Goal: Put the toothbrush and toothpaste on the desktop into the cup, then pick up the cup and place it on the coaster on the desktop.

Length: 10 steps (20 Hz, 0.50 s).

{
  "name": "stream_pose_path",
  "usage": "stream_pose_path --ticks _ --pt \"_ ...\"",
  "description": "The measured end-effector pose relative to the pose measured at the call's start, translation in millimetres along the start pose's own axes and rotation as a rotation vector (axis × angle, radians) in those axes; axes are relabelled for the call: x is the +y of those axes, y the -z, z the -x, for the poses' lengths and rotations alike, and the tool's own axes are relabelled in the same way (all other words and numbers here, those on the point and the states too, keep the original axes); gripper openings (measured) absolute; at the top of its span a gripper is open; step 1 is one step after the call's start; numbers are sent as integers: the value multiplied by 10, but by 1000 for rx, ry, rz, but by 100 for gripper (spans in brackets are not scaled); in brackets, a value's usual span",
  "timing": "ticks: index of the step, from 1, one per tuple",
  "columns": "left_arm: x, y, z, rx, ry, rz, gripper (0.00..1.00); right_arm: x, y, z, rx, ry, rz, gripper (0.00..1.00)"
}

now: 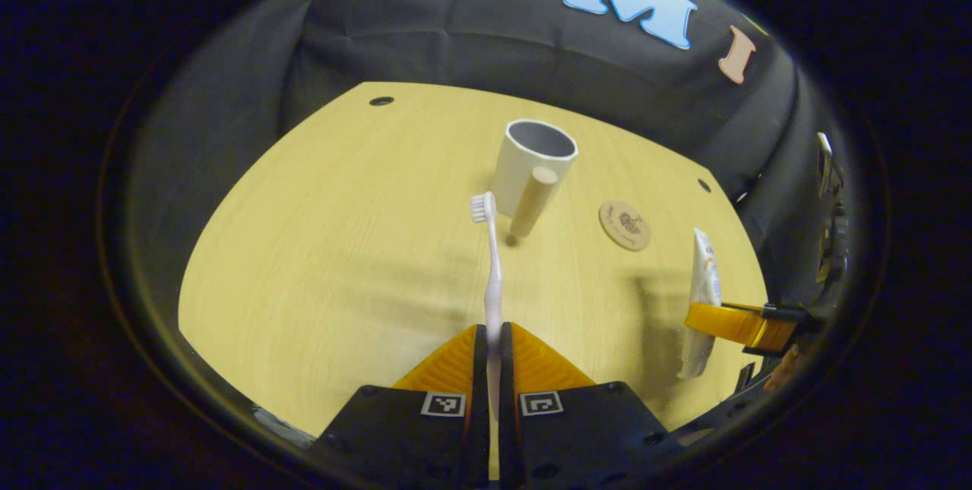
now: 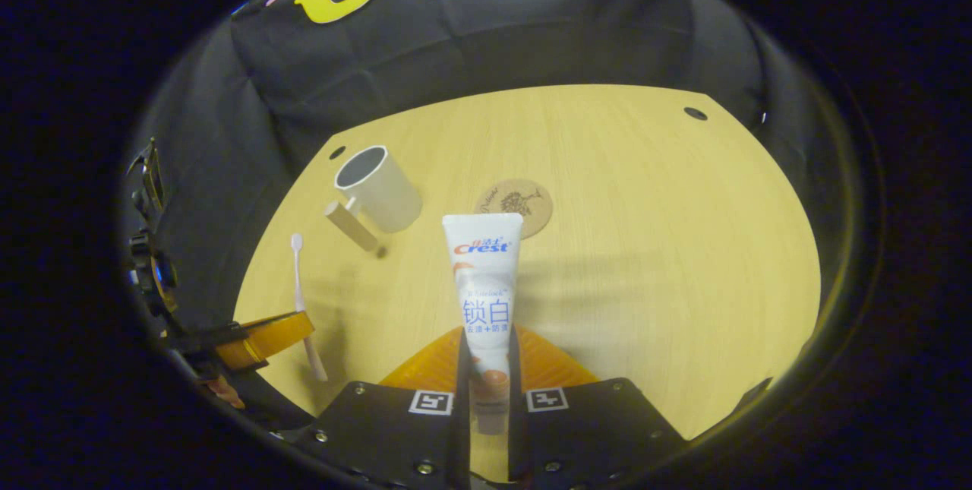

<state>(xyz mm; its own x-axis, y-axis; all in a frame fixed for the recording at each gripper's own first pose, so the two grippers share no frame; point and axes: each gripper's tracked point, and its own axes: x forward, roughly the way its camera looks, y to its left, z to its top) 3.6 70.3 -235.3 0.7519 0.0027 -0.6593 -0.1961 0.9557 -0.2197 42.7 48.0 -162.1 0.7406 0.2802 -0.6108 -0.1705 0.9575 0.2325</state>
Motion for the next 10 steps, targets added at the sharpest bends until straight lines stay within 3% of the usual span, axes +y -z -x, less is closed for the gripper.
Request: stream_pose_path --ticks 5,10 --pt "15 -569 142 -196 26 28 12 125 -114 80 -63 -30 18 17" --pt "24 -1238 242 -374 30 2 12 257 -299 213 -150 -68 11 21"
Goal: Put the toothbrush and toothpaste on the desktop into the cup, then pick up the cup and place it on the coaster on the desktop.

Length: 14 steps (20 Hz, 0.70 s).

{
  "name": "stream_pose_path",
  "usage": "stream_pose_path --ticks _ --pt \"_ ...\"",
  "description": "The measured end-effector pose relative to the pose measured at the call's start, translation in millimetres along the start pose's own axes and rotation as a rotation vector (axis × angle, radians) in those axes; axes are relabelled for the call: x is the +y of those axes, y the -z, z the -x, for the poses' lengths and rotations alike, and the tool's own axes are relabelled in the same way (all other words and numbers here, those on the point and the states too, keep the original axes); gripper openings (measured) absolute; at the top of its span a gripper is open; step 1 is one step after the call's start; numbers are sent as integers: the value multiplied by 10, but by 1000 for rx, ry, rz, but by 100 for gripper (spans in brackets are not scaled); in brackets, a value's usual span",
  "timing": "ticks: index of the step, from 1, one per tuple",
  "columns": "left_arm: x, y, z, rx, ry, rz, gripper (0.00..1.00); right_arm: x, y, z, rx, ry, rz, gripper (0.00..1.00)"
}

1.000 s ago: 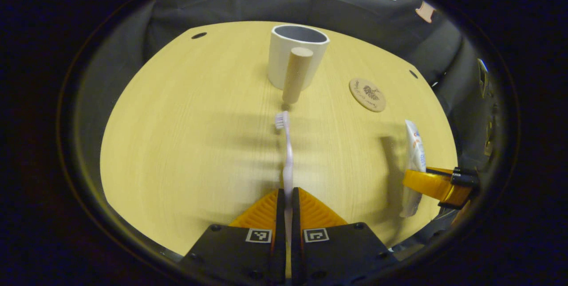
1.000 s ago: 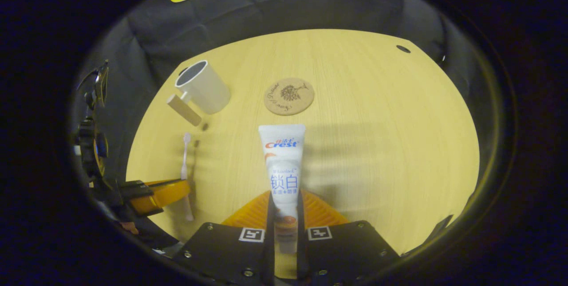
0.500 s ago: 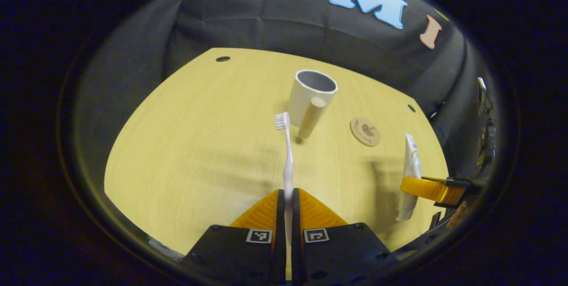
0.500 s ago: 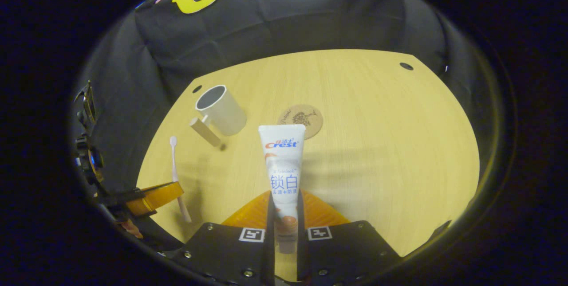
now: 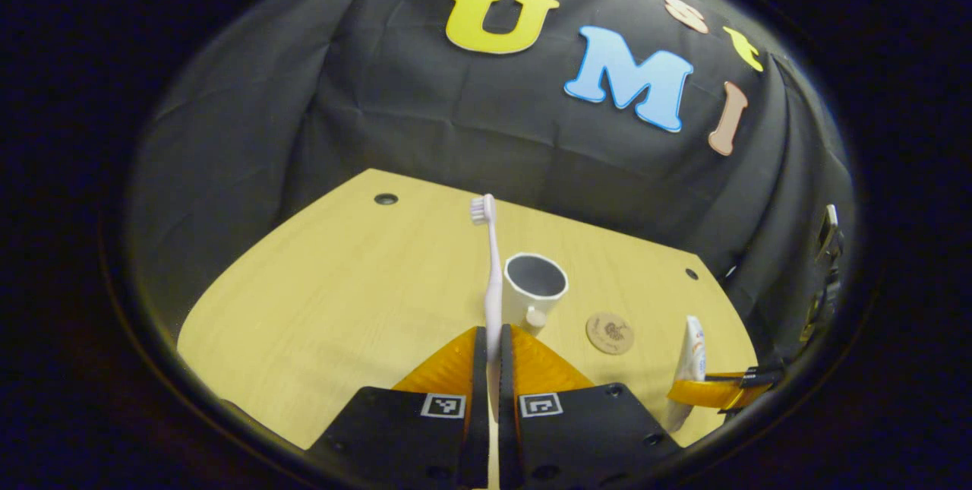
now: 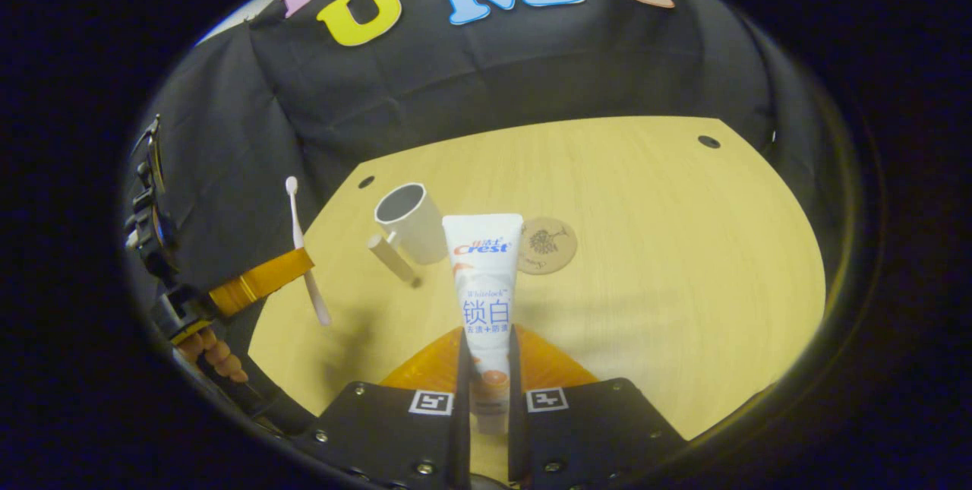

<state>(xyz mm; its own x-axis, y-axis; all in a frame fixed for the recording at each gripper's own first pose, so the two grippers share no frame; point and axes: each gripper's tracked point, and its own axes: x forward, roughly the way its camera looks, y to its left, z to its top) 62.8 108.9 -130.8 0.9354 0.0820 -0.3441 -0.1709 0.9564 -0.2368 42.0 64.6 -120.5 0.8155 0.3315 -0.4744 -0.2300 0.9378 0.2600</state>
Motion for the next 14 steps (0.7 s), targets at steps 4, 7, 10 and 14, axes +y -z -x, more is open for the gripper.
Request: stream_pose_path --ticks 4,7,10,14 --pt "-35 -396 -99 -134 20 -10 11 14 -135 124 -84 7 10 20" --pt "-160 -710 -189 -240 66 -5 11 -40 -130 178 -110 32 -7 20" --pt "-263 -1027 -280 -364 101 -12 11 -138 -28 205 -91 87 -3 20" --pt "-418 -1156 -523 -408 138 -44 11 -257 75 262 -73 146 -25 20"
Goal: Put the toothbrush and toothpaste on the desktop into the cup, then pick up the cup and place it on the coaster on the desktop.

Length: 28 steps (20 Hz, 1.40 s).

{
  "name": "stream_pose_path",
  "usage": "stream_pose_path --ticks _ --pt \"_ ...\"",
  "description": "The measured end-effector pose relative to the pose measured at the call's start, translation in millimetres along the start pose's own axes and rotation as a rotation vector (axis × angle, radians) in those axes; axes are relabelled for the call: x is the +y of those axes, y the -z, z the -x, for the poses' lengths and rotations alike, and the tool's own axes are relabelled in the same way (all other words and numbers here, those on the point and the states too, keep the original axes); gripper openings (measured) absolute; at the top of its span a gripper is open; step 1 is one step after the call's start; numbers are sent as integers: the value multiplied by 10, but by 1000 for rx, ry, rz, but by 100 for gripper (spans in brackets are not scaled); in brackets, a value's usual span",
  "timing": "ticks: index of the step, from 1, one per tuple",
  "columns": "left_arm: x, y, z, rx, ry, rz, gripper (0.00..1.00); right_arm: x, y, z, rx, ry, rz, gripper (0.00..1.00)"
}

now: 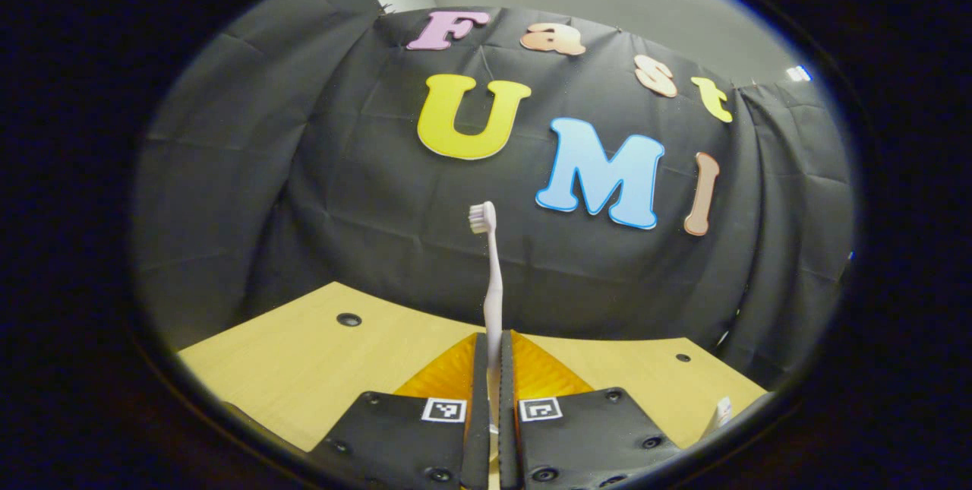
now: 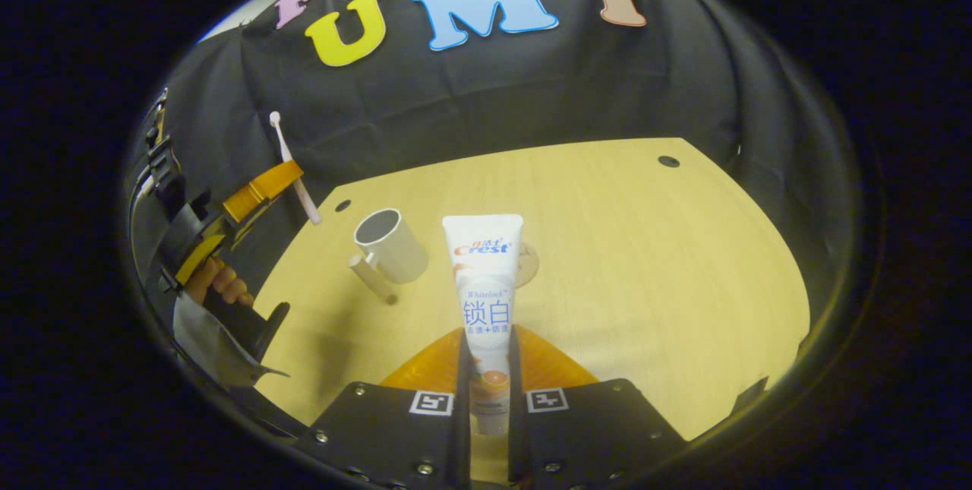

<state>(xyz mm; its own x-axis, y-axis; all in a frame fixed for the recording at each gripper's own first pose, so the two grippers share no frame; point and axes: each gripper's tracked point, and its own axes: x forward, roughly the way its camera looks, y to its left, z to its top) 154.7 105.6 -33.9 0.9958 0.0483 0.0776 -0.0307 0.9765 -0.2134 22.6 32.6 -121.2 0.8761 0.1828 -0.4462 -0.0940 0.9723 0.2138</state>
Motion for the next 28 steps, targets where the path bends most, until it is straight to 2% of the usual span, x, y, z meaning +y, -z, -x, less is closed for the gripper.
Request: stream_pose_path --ticks 8,10,11,12,13,14,15,16,18,19,24,25,26,28 --pt "-130 413 -480 70 40 -17 11 -129 35 16 22 55 -23 20" --pt "-114 506 -568 89 36 -25 11 -118 35 1 25 53 -24 20" --pt "-93 552 -606 98 25 -30 17 -116 29 -15 27 50 -25 20" --pt "-85 606 -652 107 18 -37 17 -109 28 -30 28 47 -28 20" --pt "-84 649 -671 116 19 -41 11 -101 31 -48 31 43 -32 20" --pt "-80 687 -679 125 21 -44 12 -96 23 -62 33 39 -37 20" --pt "-80 742 -680 137 23 -47 18 -81 16 -63 32 34 -41 20" --pt "-81 776 -685 150 29 -51 13 -65 1 -65 32 29 -42 20" --pt "-86 816 -686 164 38 -55 13 -44 -27 -82 27 28 -31 20" --pt "-108 835 -673 171 51 -51 18 -17 -60 -95 22 23 -24 20" --pt "-122 931 -596 206 82 -36 22 123 -256 -151 -16 -10 0 20" --pt "-144 960 -566 218 93 -33 30 165 -291 -176 -21 -18 1 20" --pt "-125 995 -560 236 93 -32 31 198 -333 -193 -27 -28 1 20" --pt "-101 1068 -495 263 102 -12 44 282 -415 -236 -42 -47 7 20"
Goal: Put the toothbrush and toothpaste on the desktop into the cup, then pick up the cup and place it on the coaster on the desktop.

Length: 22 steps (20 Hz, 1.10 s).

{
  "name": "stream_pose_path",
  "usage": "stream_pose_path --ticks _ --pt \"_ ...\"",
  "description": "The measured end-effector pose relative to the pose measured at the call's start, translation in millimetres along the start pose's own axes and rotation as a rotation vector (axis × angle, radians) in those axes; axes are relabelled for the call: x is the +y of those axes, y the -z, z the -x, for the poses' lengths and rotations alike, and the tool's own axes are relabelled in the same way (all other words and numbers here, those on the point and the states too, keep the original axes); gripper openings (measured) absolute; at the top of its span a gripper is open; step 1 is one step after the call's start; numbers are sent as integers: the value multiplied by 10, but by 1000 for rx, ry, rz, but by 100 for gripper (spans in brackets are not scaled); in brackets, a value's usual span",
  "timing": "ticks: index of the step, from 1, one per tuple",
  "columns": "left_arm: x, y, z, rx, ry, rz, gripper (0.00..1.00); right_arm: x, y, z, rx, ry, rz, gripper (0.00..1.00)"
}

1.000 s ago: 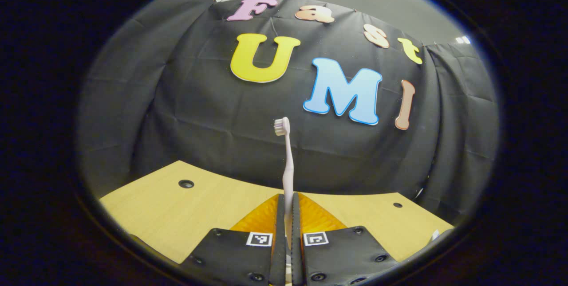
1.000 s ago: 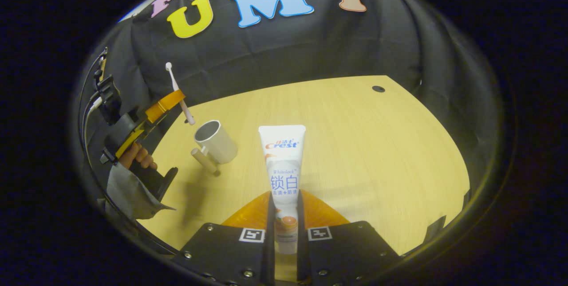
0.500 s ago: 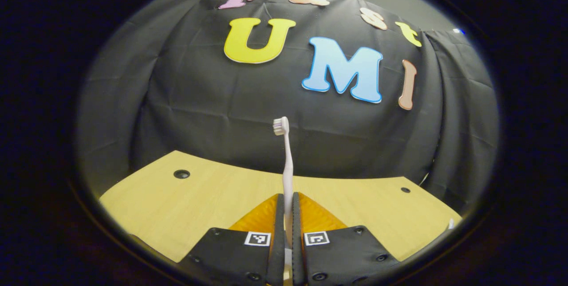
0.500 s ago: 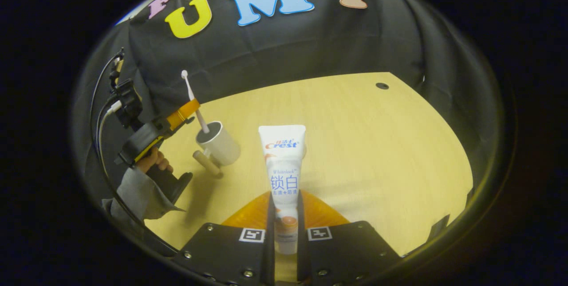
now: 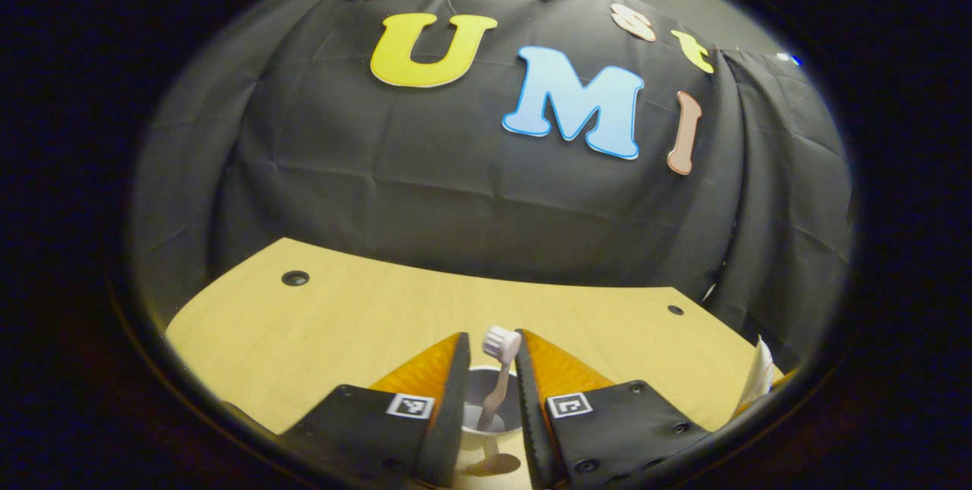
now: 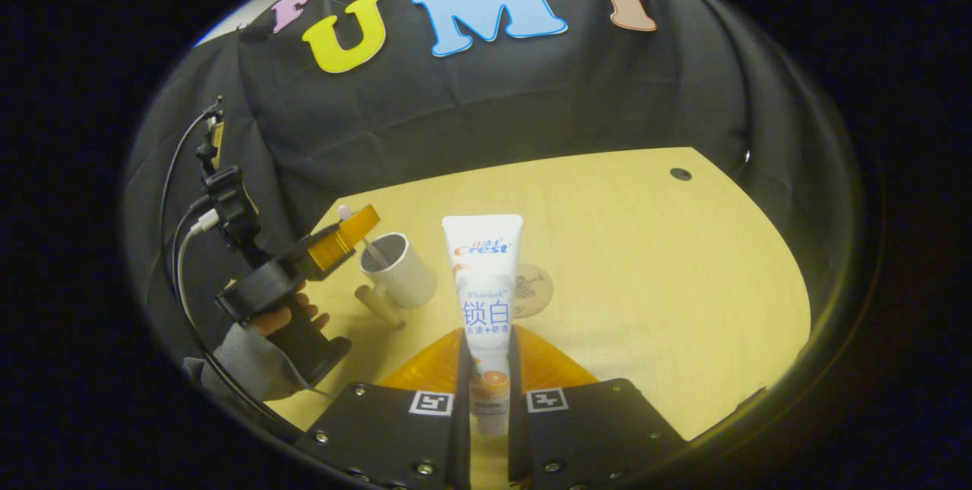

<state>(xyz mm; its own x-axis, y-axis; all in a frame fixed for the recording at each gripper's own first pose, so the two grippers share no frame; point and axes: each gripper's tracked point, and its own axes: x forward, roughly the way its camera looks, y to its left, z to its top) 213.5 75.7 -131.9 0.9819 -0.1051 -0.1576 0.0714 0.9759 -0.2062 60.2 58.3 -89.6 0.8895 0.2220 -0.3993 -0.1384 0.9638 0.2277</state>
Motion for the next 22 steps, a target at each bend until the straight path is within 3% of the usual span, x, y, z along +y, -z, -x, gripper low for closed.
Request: stream_pose_path --ticks 2,4,5,7,8,10,11,14,19,21,22 --pt "36 0 78 9 -2 27 55 91 -114 -53 -21 -20 17 20" --pt "102 -32 174 2 -27 39 76 214 -214 -126 -36 -51 43 20" --pt "142 -27 221 5 -40 39 73 271 -265 -163 -42 -68 56 20" --pt "170 -25 340 14 -53 39 89 399 -402 -254 -65 -100 83 20" --pt "194 -29 405 16 -61 40 84 452 -454 -301 -72 -113 97 20" --pt "259 -39 529 20 -76 48 84 590 -567 -401 -87 -144 116 17" --pt "282 -21 579 27 -82 54 84 655 -619 -459 -94 -158 123 20" --pt "316 99 696 68 -90 81 89 851 -737 -659 -101 -203 147 20" --pt "356 307 872 128 -109 91 89 1143 -969 -935 -125 -241 210 20" --pt "375 346 890 145 -112 109 84 1239 -1062 -1021 -140 -253 214 20" --pt "385 368 922 150 -120 120 93 1285 -1107 -1066 -147 -259 216 20"
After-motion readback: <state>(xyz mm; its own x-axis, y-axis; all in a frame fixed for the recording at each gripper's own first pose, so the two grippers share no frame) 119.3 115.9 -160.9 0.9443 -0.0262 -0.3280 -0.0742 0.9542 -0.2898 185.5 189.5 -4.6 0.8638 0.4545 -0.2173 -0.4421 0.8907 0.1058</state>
